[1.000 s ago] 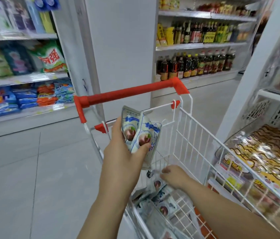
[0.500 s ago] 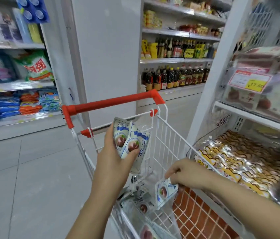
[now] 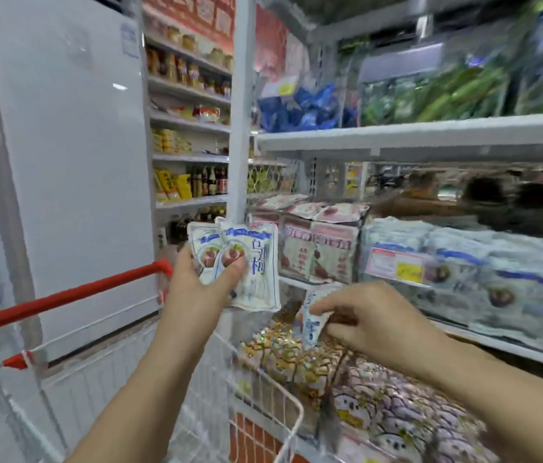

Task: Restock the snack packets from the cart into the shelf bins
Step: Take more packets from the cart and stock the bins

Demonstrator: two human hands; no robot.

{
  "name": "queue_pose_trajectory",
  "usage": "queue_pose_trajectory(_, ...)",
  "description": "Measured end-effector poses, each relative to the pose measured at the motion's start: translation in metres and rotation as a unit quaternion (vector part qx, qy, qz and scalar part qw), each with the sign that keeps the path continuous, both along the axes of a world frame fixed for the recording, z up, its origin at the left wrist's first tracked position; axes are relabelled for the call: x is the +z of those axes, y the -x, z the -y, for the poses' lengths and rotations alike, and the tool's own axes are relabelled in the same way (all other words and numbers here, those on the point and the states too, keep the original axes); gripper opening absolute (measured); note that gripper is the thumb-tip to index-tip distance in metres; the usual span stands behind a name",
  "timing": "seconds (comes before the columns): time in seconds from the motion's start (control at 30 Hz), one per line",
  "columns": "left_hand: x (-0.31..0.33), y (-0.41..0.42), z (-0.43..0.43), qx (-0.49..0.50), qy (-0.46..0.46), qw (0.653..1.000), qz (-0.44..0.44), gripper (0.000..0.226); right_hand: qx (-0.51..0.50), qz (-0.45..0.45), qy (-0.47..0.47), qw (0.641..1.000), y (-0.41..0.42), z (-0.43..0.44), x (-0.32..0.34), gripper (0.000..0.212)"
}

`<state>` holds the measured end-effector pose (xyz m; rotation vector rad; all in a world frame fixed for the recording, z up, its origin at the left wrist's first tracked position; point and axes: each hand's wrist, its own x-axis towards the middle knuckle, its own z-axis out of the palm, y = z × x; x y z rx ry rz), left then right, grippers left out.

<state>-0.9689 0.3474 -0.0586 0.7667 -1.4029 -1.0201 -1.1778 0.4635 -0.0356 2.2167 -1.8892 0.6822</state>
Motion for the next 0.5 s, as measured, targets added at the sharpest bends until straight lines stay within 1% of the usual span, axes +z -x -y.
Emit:
queue_pose_trajectory(0.07, 0.03, 0.026, -0.008, -0.057, 0.002, 0.998, 0.015, 0.061, -0.016, -0.013, 0.095, 0.995, 0.02, -0.014, 0.01, 0.032)
queue_pose_trajectory(0.13, 0.054, 0.051, -0.01, -0.103, -0.009, 0.995, 0.007, 0.074, -0.041, -0.014, 0.17, 0.985, 0.041, -0.028, 0.023, 0.037)
queue_pose_trajectory(0.17, 0.066, 0.064, -0.011, -0.126, -0.013, 0.992, 0.001, 0.073, -0.057, -0.017, 0.202, 0.978, 0.051, -0.035, 0.029, 0.039)
queue_pose_trajectory(0.23, 0.087, 0.089, -0.013, -0.165, -0.028, 0.986, -0.014, 0.051, -0.084, -0.022, 0.264, 0.961, 0.071, -0.047, 0.042, 0.04)
queue_pose_trajectory(0.27, 0.095, 0.102, -0.011, -0.183, -0.042, 0.982, -0.021, 0.042, -0.104, -0.011, 0.28, 0.954, 0.081, -0.052, 0.049, 0.04)
queue_pose_trajectory(0.3, 0.102, 0.115, -0.012, -0.195, -0.061, 0.979, -0.015, 0.038, -0.127, 0.005, 0.286, 0.95, 0.092, -0.056, 0.055, 0.038)
queue_pose_trajectory(0.37, 0.111, 0.142, -0.01, -0.215, -0.083, 0.973, 0.012, 0.04, -0.18, 0.034, 0.267, 0.946, 0.117, -0.059, 0.066, 0.035)
queue_pose_trajectory(0.43, 0.116, 0.17, -0.004, -0.24, -0.089, 0.965, 0.047, 0.05, -0.246, 0.031, 0.213, 0.945, 0.145, -0.055, 0.075, 0.038)
queue_pose_trajectory(0.47, 0.119, 0.184, -0.003, -0.246, -0.09, 0.963, 0.06, 0.052, -0.276, 0.022, 0.175, 0.945, 0.158, -0.053, 0.082, 0.041)
queue_pose_trajectory(0.5, 0.121, 0.199, 0.0, -0.254, -0.091, 0.961, 0.065, 0.047, -0.302, 0.014, 0.135, 0.944, 0.171, -0.049, 0.089, 0.043)
